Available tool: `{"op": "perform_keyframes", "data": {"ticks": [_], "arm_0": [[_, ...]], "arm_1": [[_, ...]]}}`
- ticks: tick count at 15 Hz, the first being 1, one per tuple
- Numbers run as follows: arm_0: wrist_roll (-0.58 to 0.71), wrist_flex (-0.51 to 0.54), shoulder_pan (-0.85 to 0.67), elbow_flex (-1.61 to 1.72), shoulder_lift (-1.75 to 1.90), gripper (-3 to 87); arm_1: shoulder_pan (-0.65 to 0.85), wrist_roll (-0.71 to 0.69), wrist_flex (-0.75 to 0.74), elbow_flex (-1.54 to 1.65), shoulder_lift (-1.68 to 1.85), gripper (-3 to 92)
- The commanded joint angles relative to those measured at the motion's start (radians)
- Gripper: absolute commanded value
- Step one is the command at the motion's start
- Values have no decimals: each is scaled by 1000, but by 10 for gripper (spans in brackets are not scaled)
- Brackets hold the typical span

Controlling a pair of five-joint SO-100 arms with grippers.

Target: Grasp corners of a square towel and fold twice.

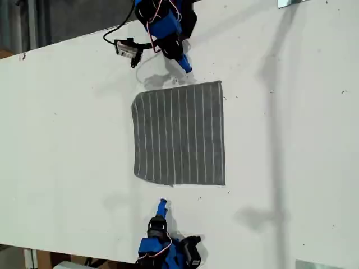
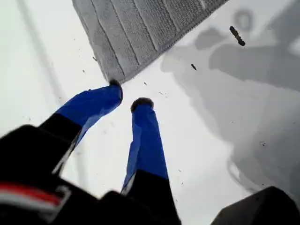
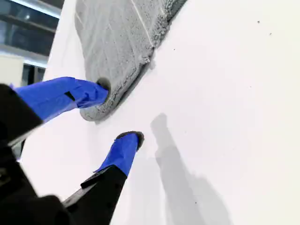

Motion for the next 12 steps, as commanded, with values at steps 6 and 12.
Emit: {"op": "perform_keyframes", "data": {"ticks": [6,12], "arm_0": [[-442,-49,270,8,6,140],[-479,-169,218,-14,-40,101]], "arm_1": [[175,-23,5,-20,3,201],[181,-215,-296,-219,-423,411]]}}
